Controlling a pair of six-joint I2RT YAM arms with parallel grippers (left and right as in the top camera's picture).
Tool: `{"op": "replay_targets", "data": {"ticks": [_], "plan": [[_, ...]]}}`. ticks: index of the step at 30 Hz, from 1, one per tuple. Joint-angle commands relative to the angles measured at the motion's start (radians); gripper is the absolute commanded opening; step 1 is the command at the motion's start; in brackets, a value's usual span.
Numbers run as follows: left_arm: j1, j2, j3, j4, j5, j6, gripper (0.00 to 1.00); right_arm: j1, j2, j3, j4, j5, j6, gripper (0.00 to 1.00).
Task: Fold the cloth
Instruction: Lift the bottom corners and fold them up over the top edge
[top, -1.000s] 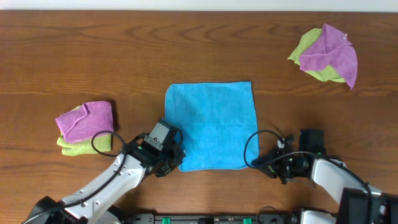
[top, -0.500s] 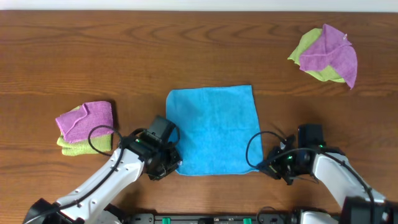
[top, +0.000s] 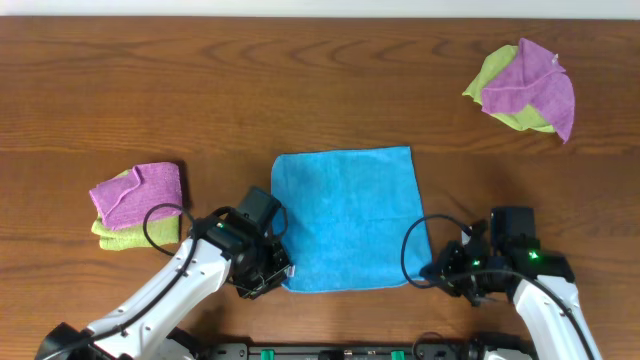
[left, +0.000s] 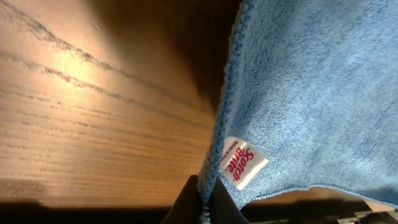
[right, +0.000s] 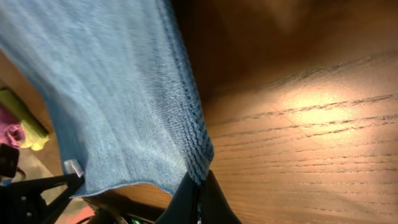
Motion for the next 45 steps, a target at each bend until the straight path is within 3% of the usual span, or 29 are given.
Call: {"op": "replay_targets", "data": {"ticks": [1, 8, 18, 33, 45], "plan": [[0.003, -0.019, 0.041, -0.043, 0.021, -0.001, 0.06, 0.011, -0.028, 0.042, -0.020, 0.023, 0.005, 0.01], [0.004, -0.018, 0.154, -0.176, -0.058, 0.007, 0.06, 0.066, -0.030, 0.144, -0.065, 0.135, 0.019, 0.01], [0.072, -0.016, 0.175, -0.175, -0.094, 0.030, 0.06, 0.095, 0.004, 0.191, -0.021, 0.152, 0.023, 0.01], [0.122, -0.009, 0.176, -0.059, -0.174, 0.040, 0.06, 0.133, 0.209, 0.290, 0.135, 0.200, 0.012, 0.01], [0.142, 0.189, 0.354, -0.093, -0.225, 0.110, 0.06, 0.189, 0.367, 0.393, 0.196, 0.245, 0.016, 0.01]]}}
